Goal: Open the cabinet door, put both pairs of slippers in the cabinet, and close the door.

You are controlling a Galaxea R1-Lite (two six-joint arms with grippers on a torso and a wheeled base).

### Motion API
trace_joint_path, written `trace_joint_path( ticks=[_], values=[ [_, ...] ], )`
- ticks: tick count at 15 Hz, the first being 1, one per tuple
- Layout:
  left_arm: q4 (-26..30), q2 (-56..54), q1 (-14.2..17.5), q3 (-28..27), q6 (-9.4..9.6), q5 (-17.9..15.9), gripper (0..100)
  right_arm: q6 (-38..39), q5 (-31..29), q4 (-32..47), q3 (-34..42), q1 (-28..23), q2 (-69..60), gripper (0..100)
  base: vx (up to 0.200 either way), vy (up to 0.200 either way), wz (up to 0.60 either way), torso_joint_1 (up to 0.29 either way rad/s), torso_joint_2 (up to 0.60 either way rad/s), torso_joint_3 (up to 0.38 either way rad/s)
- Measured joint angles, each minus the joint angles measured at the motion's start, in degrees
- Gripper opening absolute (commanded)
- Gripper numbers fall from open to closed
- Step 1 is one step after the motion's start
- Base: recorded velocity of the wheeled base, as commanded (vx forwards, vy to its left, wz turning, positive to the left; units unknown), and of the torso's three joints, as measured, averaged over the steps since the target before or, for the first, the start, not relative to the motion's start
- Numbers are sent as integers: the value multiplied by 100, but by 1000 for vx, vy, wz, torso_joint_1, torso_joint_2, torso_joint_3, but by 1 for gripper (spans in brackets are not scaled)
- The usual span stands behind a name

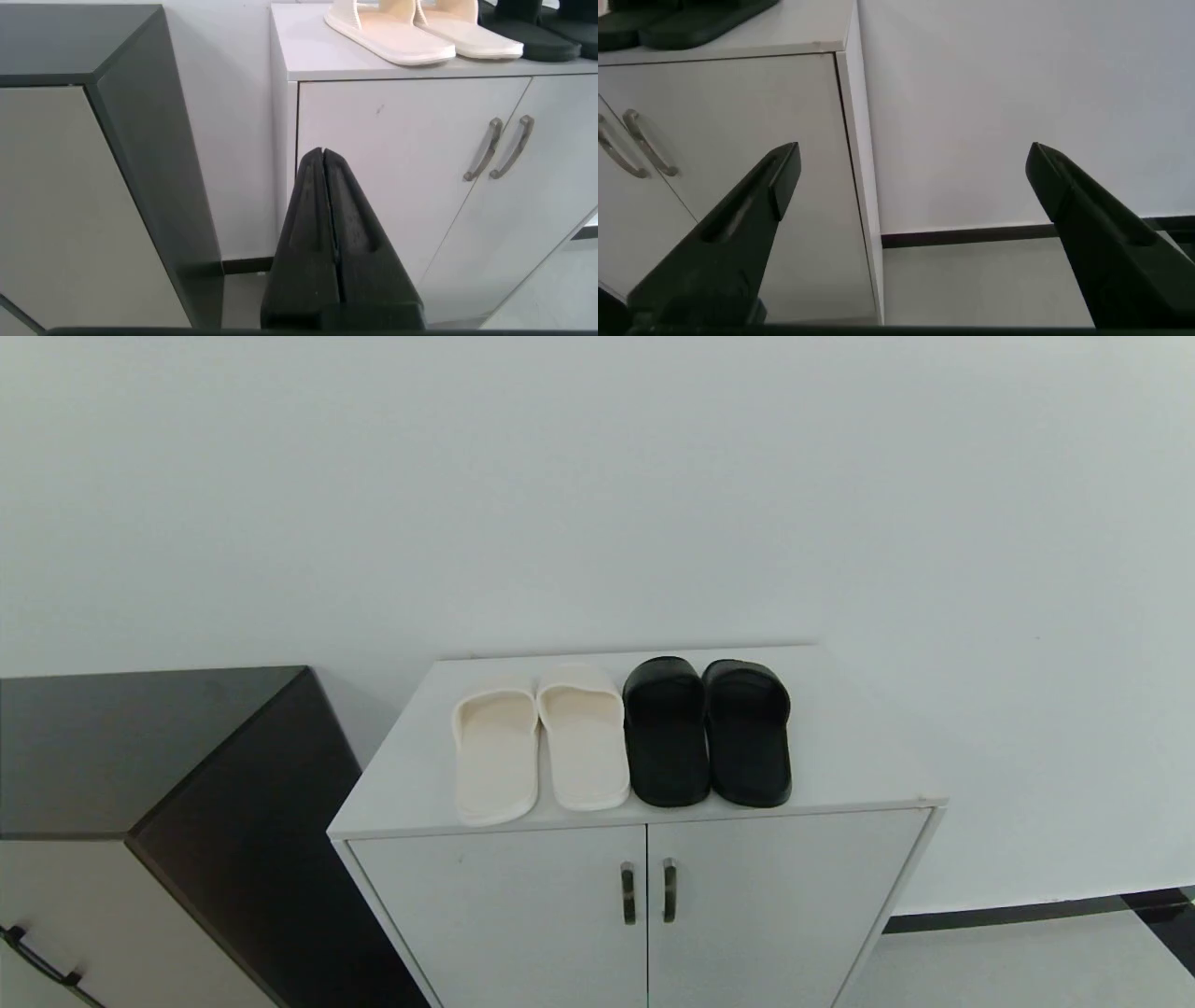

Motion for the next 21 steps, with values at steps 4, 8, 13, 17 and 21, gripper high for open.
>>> trace_joint_path(
  ticks=[4, 8, 13, 17, 21],
  values=[
    [0, 0, 0, 0, -13, 9, 0, 91, -43, -21, 0, 0, 0, 100, 0, 0, 0, 0, 0, 0],
    [0, 0, 0, 0, -13, 22, 0, 562, 43, 250, -969, 94, 277, 100, 0, 0, 0, 0, 0, 0],
    [0, 0, 0, 0, 41, 16, 0, 916, 1020, 773, -3268, 471, 2482, 100, 0, 0, 0, 0, 0, 0],
    [13, 0, 0, 0, 44, -9, 0, 1659, 803, 22, -3387, 1727, 4379, 100, 0, 0, 0, 0, 0, 0],
    [21, 0, 0, -10, 38, -9, 0, 1980, 301, -469, -3483, 2770, 5572, 100, 0, 0, 0, 0, 0, 0]
  ],
)
